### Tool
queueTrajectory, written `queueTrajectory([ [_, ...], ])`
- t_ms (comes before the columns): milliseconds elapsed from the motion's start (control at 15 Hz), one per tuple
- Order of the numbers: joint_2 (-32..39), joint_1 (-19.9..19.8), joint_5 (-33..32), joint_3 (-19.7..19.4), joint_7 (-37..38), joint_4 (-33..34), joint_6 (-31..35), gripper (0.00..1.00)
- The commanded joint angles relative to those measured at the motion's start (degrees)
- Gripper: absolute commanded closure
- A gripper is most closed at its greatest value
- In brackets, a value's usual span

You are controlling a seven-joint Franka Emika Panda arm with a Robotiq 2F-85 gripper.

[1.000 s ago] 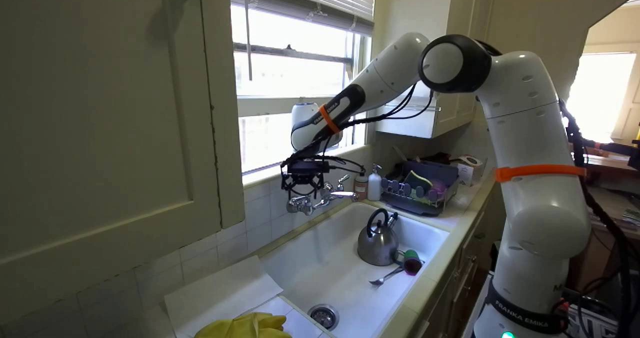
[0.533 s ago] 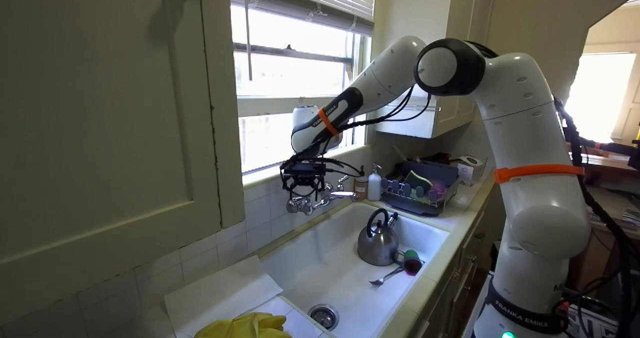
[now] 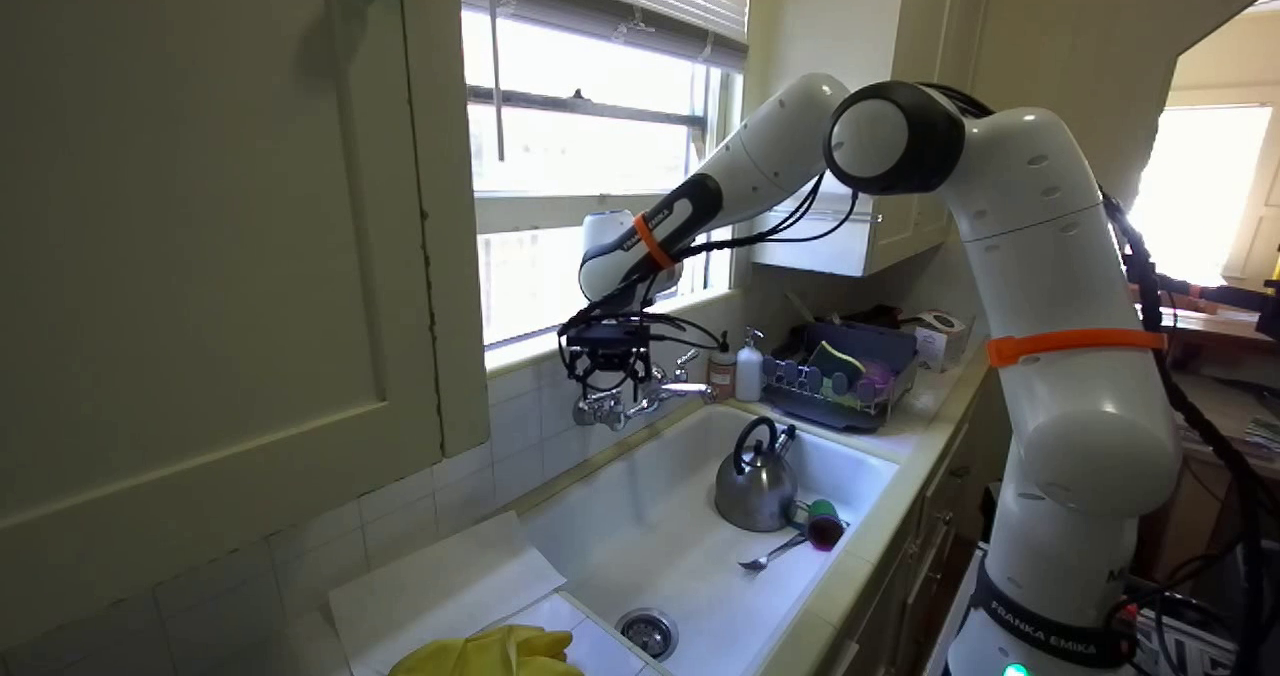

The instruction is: Push the faucet handle on the left to the right

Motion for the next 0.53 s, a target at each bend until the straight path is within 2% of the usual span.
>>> queueTrajectory([
  [0, -0.4, 0.3, -0.3, -0.4, -2.7, 0.9, -5.9, 0.0],
  [267, 0.9, -0.1, 0.2, -0.1, -6.6, 2.1, -6.8, 0.0],
  [467, 1.2, -0.4, 1.6, 0.2, -7.7, 1.5, -2.2, 0.0],
])
